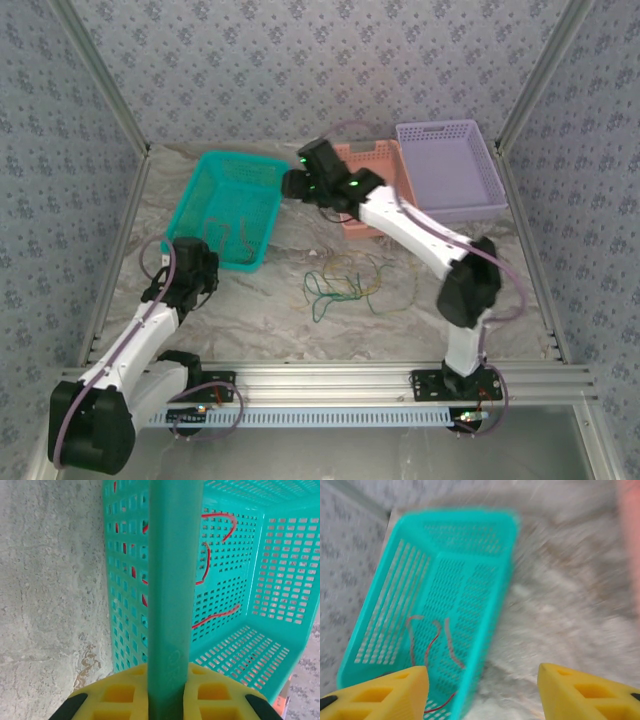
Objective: Untangle the cables
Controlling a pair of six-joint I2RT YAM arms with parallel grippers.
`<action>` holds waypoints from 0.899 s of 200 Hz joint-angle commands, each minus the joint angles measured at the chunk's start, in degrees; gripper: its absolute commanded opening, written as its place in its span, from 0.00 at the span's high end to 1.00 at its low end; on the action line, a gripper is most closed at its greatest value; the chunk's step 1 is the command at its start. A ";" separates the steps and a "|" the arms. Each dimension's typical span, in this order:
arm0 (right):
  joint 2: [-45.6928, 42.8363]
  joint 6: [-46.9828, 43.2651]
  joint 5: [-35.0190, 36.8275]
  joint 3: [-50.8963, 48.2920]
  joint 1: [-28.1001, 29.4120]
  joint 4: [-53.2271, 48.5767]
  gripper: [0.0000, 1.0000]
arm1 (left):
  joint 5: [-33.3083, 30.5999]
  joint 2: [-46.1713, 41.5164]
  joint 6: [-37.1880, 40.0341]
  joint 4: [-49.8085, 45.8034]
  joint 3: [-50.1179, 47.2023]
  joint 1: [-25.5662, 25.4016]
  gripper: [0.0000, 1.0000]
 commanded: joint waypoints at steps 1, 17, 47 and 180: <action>-7.68 -4.04 11.38 -5.85 -6.77 -6.15 0.40 | -4.73 2.31 -3.14 -1.29 1.00 -0.08 1.00; -10.77 -6.45 10.91 -11.42 -13.60 -5.97 0.41 | -4.61 5.75 -2.01 3.26 1.76 0.58 1.00; -11.49 -9.09 6.19 -18.35 -24.36 -3.15 0.43 | 2.19 14.70 3.53 8.82 7.17 2.29 0.97; 9.86 -18.43 -13.15 -6.24 -36.42 0.58 0.39 | 21.22 13.22 11.21 13.21 14.32 -0.23 0.34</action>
